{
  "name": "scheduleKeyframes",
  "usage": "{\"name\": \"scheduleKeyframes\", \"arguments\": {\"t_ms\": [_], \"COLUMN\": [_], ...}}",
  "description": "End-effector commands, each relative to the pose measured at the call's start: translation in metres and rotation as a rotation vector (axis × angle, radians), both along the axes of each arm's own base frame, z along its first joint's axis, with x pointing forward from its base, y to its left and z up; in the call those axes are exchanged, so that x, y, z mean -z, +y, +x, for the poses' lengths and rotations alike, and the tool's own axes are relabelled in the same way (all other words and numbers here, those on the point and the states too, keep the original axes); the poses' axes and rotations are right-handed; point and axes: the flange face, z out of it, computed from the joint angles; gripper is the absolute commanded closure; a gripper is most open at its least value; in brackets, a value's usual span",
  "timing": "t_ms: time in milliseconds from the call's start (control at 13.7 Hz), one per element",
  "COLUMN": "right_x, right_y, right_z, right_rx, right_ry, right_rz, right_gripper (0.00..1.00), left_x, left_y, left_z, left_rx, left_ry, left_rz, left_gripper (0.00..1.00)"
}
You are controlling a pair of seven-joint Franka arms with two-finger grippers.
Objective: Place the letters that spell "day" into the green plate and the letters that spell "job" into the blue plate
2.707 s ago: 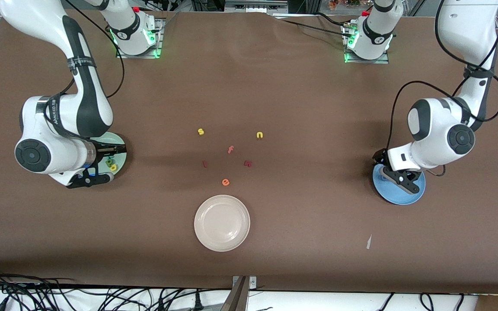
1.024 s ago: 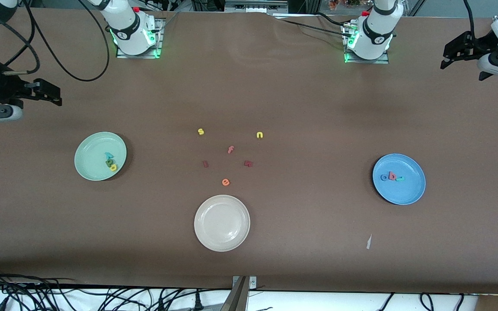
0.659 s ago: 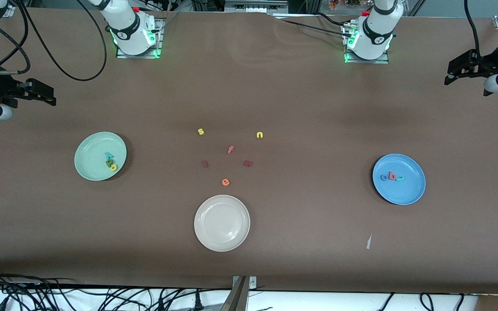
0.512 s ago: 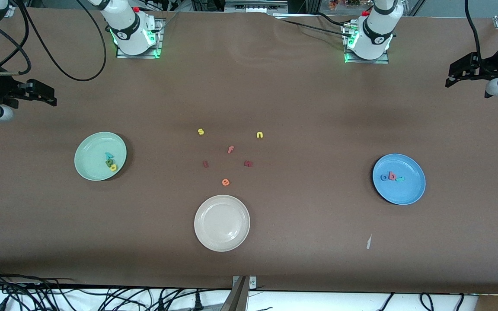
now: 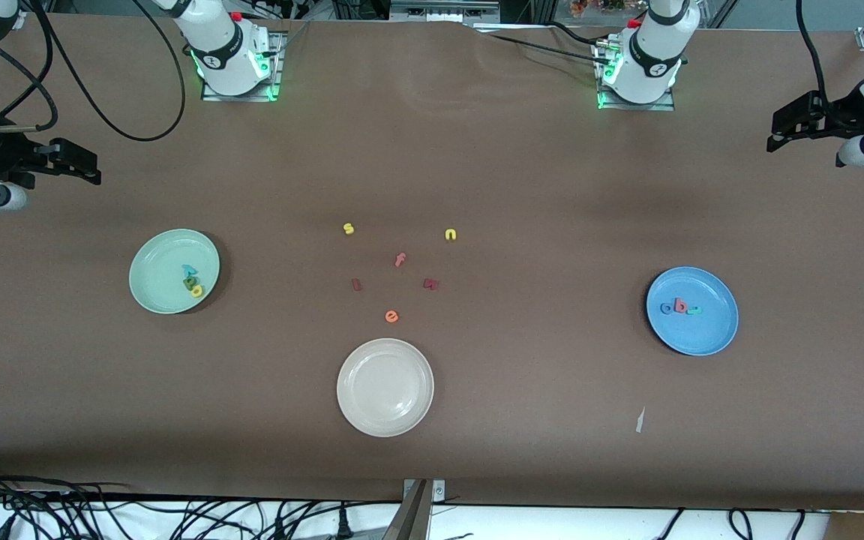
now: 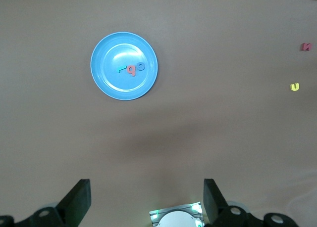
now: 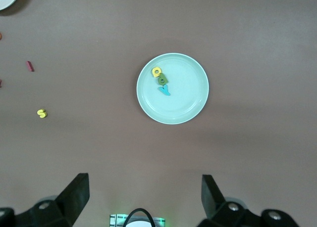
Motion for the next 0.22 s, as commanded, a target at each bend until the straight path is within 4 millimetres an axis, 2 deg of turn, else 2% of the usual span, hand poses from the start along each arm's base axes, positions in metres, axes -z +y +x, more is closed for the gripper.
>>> {"name": "scheduleKeyframes", "arguments": {"t_ms": [0, 146], "right_x": [-0.0018, -0.0012], "right_y": [0.0009, 0.0009], "right_z": [-0.0039, -0.0045], "right_rx": [0.015, 0.015], "right_ry": [0.006, 0.008], "right_rz": [0.012, 0.012], "right_gripper": [0.00, 0.00], "left_x": [-0.0061, -0.0060], "left_y": [0.0000, -0.0007], "left_z": [0.0015, 0.0013], "left_rx": [-0.014, -0.011], "left_ry": [0.004, 0.006], "left_rz": [-0.016, -0.016], "left_gripper": [0.00, 0.00]}}
